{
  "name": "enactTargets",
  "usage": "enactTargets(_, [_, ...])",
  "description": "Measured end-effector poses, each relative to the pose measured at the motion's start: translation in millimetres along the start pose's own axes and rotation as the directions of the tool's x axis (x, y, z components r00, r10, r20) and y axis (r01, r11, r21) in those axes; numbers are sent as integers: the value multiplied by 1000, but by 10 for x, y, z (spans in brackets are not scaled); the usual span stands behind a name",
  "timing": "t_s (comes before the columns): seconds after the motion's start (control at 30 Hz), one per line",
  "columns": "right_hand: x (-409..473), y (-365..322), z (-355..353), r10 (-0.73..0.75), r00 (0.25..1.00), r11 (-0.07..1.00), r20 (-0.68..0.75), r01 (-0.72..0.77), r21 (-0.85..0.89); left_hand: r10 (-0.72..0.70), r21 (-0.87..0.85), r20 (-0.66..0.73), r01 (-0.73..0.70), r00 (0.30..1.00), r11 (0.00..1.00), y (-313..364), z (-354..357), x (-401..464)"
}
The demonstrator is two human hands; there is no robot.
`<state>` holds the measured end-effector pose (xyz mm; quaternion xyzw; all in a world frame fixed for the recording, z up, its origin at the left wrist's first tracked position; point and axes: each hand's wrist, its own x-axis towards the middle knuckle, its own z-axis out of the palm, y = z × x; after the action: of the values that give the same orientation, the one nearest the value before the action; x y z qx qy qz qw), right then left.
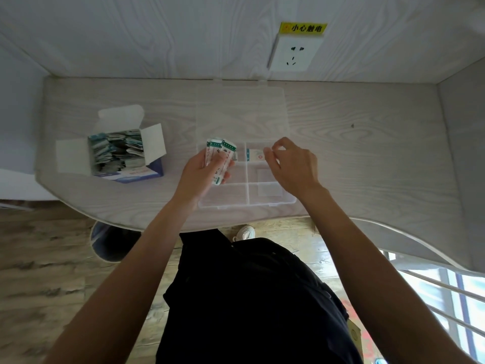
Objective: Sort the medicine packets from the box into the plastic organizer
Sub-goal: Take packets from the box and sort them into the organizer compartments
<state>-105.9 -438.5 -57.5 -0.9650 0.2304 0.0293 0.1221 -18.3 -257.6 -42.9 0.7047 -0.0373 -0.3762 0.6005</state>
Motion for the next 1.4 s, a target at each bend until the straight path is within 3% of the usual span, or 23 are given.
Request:
enactTargets(0.13, [25,-44,9,-29,994,1000,108,28,14,-6,-55,39,9,999,998,28,-6,-18])
enactTargets(0.2, [24,-84,-40,-2,998,998,68,-2,62,-14,-75,55,18,998,997,25,-19,-22])
enactTargets(0.27, [24,-184,-138,47,999,971,14,-49,234,-18,-75,61,23,998,997,19,-36,-19])
enactTargets(0.37, [41,-393,-263,49,988,700,144,-137,701,-23,-39,100,27,995,999,29,-56,-27])
enactTargets(0.47, [39,-547,-244,-19,970,548,241,-191,815,-2,4,140,1,990,1000,58,-60,-51])
enactTargets(0.57, [54,-594,-182,0,977,495,211,-184,849,-46,-38,176,54,983,998,46,-97,-61])
enactTargets(0.67, [57,-595,-143,-40,988,531,150,-106,841,-103,-92,168,120,980,989,-22,-193,-74])
enactTargets(0.83, [64,-609,-130,-87,981,521,171,-101,848,-79,-55,55,82,995,995,-42,-263,-89])
enactTargets(1.07, [69,-712,-114,26,987,480,159,-152,864,-21,-39,14,21,1000,999,-30,-276,-103])
enactTargets(1.17, [64,-749,-129,-1,980,451,200,-178,875,38,4,-18,-38,999,999,-29,-267,-121])
enactTargets(1.27, [59,-757,-132,-48,970,478,240,-188,858,69,7,-32,-68,997,998,-27,-271,-134])
enactTargets(1.4, [69,-712,-88,6,983,538,186,-160,828,-26,-58,-1,26,1000,998,-17,-263,-154])
